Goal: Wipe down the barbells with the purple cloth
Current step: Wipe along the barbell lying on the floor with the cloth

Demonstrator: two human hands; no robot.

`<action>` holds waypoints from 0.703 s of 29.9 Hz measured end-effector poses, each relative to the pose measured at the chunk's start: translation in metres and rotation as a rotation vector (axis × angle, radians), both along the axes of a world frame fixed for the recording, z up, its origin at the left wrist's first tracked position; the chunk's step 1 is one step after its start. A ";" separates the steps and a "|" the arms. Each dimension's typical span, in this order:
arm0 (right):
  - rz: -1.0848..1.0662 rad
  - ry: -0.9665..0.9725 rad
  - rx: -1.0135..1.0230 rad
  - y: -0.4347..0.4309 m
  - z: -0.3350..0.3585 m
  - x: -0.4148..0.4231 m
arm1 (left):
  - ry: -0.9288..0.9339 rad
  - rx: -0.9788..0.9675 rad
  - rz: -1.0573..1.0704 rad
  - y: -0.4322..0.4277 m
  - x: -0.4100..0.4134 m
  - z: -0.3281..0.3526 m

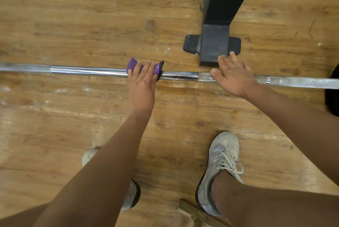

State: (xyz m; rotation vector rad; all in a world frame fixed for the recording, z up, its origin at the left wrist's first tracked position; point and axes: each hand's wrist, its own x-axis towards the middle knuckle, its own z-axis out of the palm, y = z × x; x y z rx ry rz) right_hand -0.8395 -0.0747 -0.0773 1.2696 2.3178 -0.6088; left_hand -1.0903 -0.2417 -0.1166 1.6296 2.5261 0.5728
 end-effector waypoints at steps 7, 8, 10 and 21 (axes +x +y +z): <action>-0.002 -0.007 0.003 -0.010 0.001 0.004 | -0.059 -0.020 0.037 -0.004 0.013 0.004; -0.003 -0.005 0.006 -0.013 0.000 0.005 | -0.058 -0.018 0.041 -0.006 0.015 0.003; -0.006 -0.001 0.009 -0.018 -0.002 0.007 | -0.057 -0.008 0.048 -0.011 0.016 0.001; 0.002 0.010 0.026 -0.052 -0.003 0.019 | -0.152 -0.003 0.236 -0.031 0.033 0.003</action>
